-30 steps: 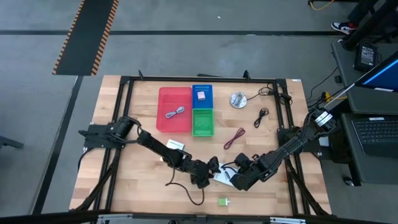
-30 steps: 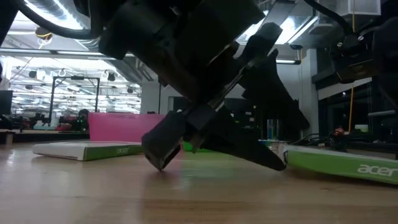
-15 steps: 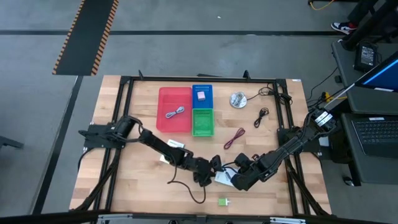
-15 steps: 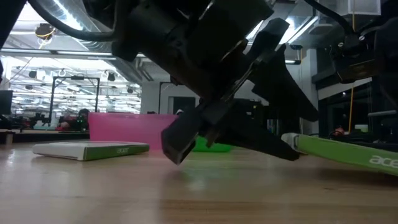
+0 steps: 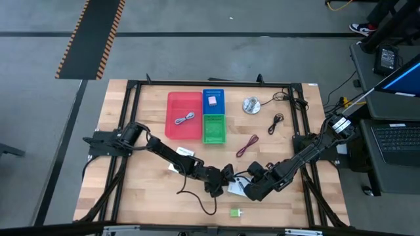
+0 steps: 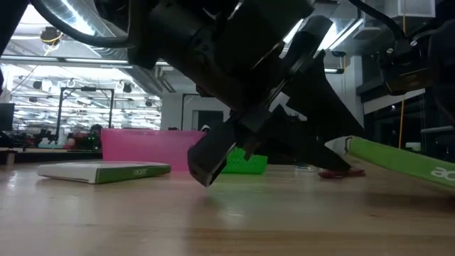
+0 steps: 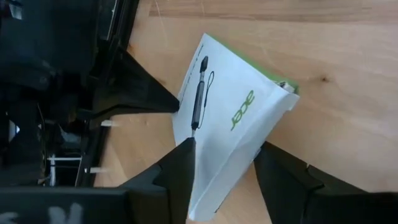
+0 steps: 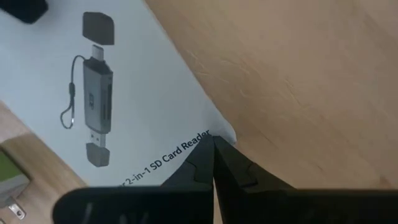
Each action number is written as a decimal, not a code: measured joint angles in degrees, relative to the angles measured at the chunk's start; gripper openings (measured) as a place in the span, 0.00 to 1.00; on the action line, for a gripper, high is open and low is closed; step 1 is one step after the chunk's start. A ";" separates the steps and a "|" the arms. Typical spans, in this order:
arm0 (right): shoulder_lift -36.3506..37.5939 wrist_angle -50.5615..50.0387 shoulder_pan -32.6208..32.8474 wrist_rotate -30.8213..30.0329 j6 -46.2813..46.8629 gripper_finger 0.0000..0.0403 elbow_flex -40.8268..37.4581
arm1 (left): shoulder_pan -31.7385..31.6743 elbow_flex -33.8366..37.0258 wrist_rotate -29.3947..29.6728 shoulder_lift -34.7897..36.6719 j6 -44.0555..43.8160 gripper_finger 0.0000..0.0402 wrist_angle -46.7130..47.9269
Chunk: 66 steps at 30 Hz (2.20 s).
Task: Pick and place items into bin
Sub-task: Put the right white card reader box into the green bin
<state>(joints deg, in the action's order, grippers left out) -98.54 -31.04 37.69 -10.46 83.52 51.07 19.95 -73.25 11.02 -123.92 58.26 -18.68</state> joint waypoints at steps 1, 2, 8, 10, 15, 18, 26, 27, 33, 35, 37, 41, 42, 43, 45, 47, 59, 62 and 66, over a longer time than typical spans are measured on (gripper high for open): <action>0.00 0.02 0.00 0.00 -0.02 0.00 0.00 | 0.12 0.00 -0.02 0.00 0.00 0.36 -0.05; 0.02 0.02 0.00 0.00 -0.02 0.00 0.00 | 0.27 0.00 0.00 0.00 0.00 0.35 -0.12; 0.00 0.06 0.00 -0.02 -0.02 0.00 0.00 | 0.74 -0.07 -0.43 0.01 0.16 0.26 -0.26; 0.00 0.04 0.00 -0.03 -0.02 0.00 0.00 | 1.03 -0.09 -0.39 0.02 0.20 0.23 -0.49; -0.04 0.30 -0.02 -0.43 -0.02 0.00 0.00 | 2.10 -0.11 0.22 0.11 -1.26 0.19 -1.98; -0.07 0.70 -0.02 -0.67 0.00 0.00 0.00 | 2.67 -0.11 1.63 0.11 -1.81 0.19 -2.31; -0.26 0.76 0.45 -5.26 0.00 0.00 -0.02 | 4.46 -0.11 7.07 0.13 -3.38 0.18 -2.27; -0.26 0.74 0.59 -5.77 0.00 0.00 -0.02 | 4.60 -0.11 7.66 0.13 -4.08 0.18 -2.24; -0.22 0.82 1.14 -6.78 0.00 0.00 0.14 | 5.76 -0.11 10.75 0.13 -5.18 0.16 -2.09; -0.29 -0.32 1.32 -8.02 -0.40 0.00 0.95 | 6.10 -0.11 12.02 0.13 -5.31 0.15 -2.09; -0.52 -3.13 1.62 -10.53 -2.56 0.00 2.58 | 6.47 -0.11 13.87 0.13 -5.60 0.15 -2.05; -0.21 -11.71 1.95 -15.54 -3.07 0.00 7.78 | 7.08 -0.11 17.02 0.15 -6.93 0.15 -1.55; -0.15 -14.49 1.97 -16.42 -3.06 0.00 9.15 | 7.30 -0.09 17.92 0.23 -6.88 0.15 -1.33; -0.15 -17.24 1.97 -16.82 -3.06 0.00 10.31 | 7.45 -0.09 18.73 0.28 -6.88 0.15 -1.22; -0.15 -20.70 1.97 -18.32 -3.06 0.00 12.27 | 7.73 -0.09 20.46 0.38 -6.88 0.15 -1.12; -0.15 -23.77 2.01 -20.55 -3.10 0.00 14.44 | 8.07 -0.09 23.12 0.76 -6.69 0.15 -0.05; 0.48 -28.49 5.01 -37.08 -3.16 0.00 17.50 | 8.17 -0.07 37.92 10.38 -17.78 0.15 16.44; 0.56 -28.45 6.35 -40.87 -3.08 0.00 17.51 | 7.64 -0.02 39.38 13.05 -21.34 0.15 21.78; 1.81 -27.86 7.75 -45.00 -3.08 0.00 17.51 | 6.54 -0.02 39.49 16.51 -26.91 0.15 29.47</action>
<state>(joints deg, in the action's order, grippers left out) -96.74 -58.91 45.44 -55.46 80.44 68.58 26.49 -73.28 50.52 -107.40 31.35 10.79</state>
